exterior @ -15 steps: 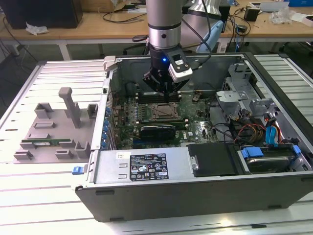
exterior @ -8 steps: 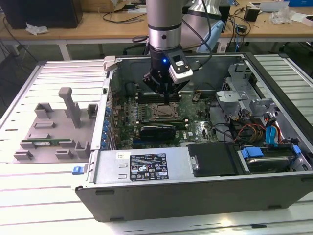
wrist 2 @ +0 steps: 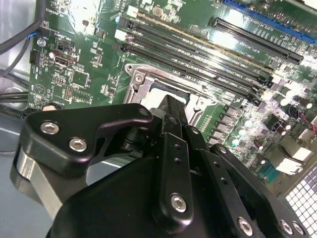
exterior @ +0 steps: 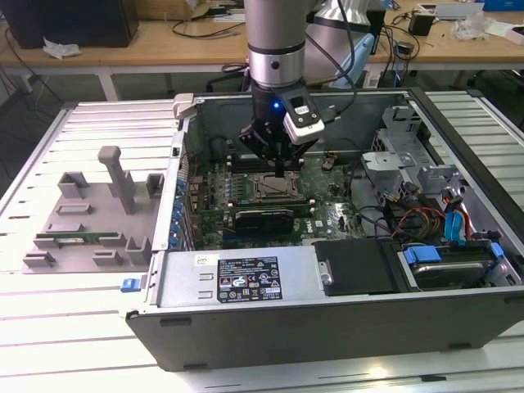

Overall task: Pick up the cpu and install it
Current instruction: 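Install the second cpu locking lever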

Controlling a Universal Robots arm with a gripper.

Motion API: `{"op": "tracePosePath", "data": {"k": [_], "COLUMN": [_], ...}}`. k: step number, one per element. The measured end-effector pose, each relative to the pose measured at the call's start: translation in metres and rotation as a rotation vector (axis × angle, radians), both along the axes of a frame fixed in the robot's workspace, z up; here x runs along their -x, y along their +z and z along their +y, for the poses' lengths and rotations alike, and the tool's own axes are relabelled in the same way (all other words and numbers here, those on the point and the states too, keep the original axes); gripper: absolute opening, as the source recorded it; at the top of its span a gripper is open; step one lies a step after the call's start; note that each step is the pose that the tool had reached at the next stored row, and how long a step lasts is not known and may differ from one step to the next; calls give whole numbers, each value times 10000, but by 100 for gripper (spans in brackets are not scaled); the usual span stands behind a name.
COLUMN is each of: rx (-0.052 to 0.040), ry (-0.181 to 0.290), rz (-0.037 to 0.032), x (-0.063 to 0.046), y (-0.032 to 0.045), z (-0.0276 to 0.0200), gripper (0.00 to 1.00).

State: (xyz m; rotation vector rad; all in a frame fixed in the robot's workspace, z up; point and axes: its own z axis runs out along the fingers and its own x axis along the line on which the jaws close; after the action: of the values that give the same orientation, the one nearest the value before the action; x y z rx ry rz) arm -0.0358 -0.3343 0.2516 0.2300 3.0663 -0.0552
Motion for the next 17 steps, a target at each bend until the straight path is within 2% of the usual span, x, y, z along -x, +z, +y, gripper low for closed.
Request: {"op": "tracePosePath", "data": {"k": [7, 9, 11, 17], "rx": [1, 0, 3, 9], "ry": [0, 1, 0, 0], "rz": [0, -1, 0, 0], "x": [0, 8, 21, 25], "y": [0, -12, -56, -83], "z": [-90, -146, -147, -147], "gripper": [11, 11, 11, 11]}}
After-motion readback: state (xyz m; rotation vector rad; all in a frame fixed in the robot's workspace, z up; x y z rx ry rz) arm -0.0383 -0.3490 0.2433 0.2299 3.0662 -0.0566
